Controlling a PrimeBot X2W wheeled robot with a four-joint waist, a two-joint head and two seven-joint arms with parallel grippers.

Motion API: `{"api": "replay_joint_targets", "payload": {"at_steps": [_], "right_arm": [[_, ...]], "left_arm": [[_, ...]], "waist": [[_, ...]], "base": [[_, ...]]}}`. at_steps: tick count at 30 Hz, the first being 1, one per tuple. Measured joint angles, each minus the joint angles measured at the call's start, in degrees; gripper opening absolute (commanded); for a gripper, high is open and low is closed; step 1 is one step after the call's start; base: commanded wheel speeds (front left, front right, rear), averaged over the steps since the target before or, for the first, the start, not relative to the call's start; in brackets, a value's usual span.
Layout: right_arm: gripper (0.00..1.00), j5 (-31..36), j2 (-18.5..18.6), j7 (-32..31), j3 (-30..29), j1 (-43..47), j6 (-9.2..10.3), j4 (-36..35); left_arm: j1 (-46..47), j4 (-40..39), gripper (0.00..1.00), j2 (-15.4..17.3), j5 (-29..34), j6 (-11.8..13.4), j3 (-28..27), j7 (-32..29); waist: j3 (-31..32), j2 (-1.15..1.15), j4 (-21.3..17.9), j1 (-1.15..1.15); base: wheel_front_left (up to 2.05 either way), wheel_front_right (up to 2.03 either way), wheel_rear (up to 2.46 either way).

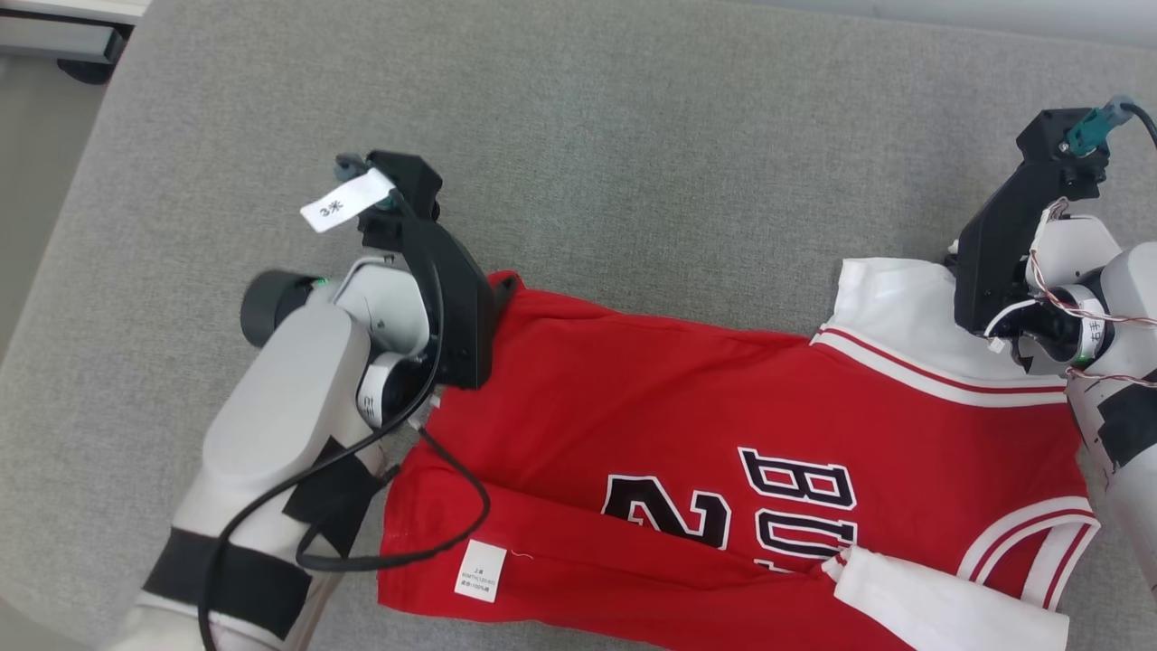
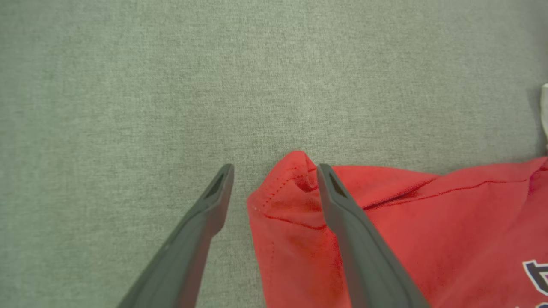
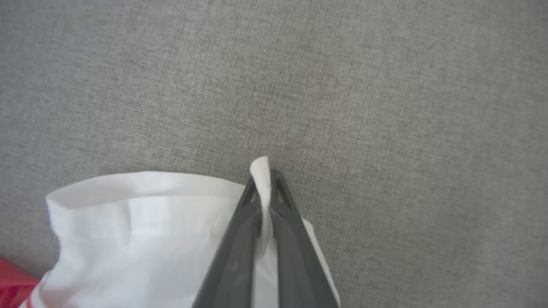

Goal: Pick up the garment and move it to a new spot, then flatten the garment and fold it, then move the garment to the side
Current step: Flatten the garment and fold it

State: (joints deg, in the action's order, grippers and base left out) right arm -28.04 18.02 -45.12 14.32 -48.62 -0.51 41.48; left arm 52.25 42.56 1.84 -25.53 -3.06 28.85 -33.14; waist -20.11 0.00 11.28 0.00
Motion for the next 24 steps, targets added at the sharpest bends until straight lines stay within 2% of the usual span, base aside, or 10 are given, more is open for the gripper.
{"api": "replay_joint_targets", "payload": {"at_steps": [1, 2, 6, 7, 10, 11, 17, 24], "right_arm": [[0.0, 0.0, -0.1, 0.0, 0.0, 0.0, 0.0, 0.3], [0.0, 0.0, -0.2, 0.0, 0.1, 0.0, 0.0, 0.4], [0.0, -0.1, -0.6, 0.1, 0.1, 0.0, 0.0, 0.7], [0.0, -0.1, -0.7, 0.2, 0.1, 0.0, 0.0, 0.8], [0.0, -0.1, -0.8, 0.3, 0.2, 0.0, -0.01, 0.9], [0.0, -0.1, -0.9, 0.3, 0.2, 0.0, -0.02, 1.0], [0.0, -0.7, -1.4, 0.9, -0.1, 0.0, -0.08, 1.5], [0.0, -2.2, -2.0, 2.5, -1.4, 0.0, -0.23, 2.0]], "left_arm": [[-0.5, 0.0, 0.97, 0.0, -0.4, 0.0, 0.1, -0.4], [-1.0, 0.0, 0.82, 0.0, -0.5, 0.0, 0.1, -0.5], [-2.4, 0.0, 0.79, 0.0, -1.3, -0.1, 0.4, -1.2], [-2.6, 0.0, 0.75, 0.0, -1.3, -0.1, 0.5, -1.2], [-2.6, -0.1, 0.34, 0.0, -1.6, -0.5, 0.7, -1.2], [-2.6, -0.3, 0.02, 0.0, -1.6, -0.5, 0.7, -1.2], [-2.3, -0.7, 0.0, -0.1, -1.8, -0.4, 0.1, 0.1], [-1.3, -0.9, 0.0, -0.2, -2.2, 1.6, -1.8, 2.8]], "waist": [[0.2, 0.0, 0.1, 0.0], [0.4, 0.0, 0.2, 0.0], [0.8, 0.0, 0.2, 0.0], [0.8, 0.0, 0.1, 0.0], [0.9, 0.0, 0.0, 0.0], [0.9, 0.0, -0.1, 0.0], [1.3, 0.0, -0.5, 0.0], [1.9, 0.0, -0.8, 0.0]], "base": [[0.0, 0.0, 0.0], [0.0, 0.0, 0.0], [0.0, 0.0, 0.0], [0.0, 0.0, 0.0], [0.0, 0.0, 0.0], [0.0, 0.0, 0.0], [0.0, 0.0, 0.0], [0.0, 0.0, 0.0]]}}
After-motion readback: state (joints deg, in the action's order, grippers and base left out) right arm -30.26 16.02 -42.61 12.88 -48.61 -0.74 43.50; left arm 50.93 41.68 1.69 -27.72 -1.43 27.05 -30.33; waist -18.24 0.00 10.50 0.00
